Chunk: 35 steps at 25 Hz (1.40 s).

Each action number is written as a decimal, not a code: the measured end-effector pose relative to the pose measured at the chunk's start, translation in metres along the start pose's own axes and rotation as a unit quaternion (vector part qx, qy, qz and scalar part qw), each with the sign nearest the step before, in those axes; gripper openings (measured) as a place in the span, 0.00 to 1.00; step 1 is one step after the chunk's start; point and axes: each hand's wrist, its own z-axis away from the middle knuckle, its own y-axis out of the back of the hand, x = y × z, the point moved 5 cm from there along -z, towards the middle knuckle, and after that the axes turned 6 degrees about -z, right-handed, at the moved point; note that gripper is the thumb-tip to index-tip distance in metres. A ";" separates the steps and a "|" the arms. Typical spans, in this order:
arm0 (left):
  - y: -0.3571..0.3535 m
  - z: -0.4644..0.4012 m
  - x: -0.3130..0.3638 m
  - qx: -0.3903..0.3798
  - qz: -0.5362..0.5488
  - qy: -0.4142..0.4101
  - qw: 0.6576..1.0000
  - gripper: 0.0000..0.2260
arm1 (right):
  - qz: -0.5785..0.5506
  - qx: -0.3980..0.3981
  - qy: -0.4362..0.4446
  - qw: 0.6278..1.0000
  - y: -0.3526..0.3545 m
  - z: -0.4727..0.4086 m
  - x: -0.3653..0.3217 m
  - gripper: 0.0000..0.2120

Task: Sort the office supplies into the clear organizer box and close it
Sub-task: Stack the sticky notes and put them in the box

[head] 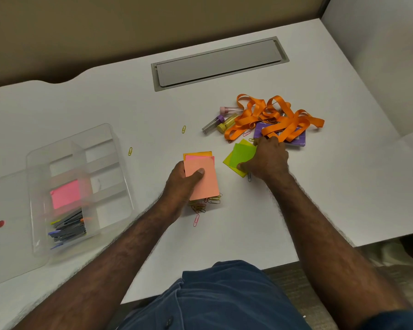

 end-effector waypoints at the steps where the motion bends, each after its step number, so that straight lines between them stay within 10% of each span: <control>1: -0.001 0.000 0.000 0.000 -0.001 -0.002 1.000 0.18 | -0.011 -0.016 -0.006 1.000 -0.001 -0.002 0.000 0.52; 9: 0.000 -0.006 0.000 0.010 -0.004 0.007 1.000 0.14 | -0.181 -0.003 0.004 0.983 -0.006 0.003 0.003 0.33; 18: 0.000 -0.007 0.001 0.026 0.026 0.015 0.999 0.10 | -0.494 -0.068 0.119 0.858 0.036 0.037 0.001 0.10; 25: -0.014 0.003 0.012 -0.004 0.047 -0.008 0.999 0.15 | -0.393 -0.206 0.218 0.869 0.052 0.052 -0.032 0.16; 29: -0.020 0.011 0.023 -0.032 0.060 -0.026 0.997 0.18 | -0.328 -0.138 0.229 0.906 0.047 0.062 -0.056 0.25; 35: -0.004 0.012 0.017 0.027 0.091 -0.030 0.995 0.14 | -0.483 -0.058 0.107 0.867 0.028 0.087 -0.071 0.30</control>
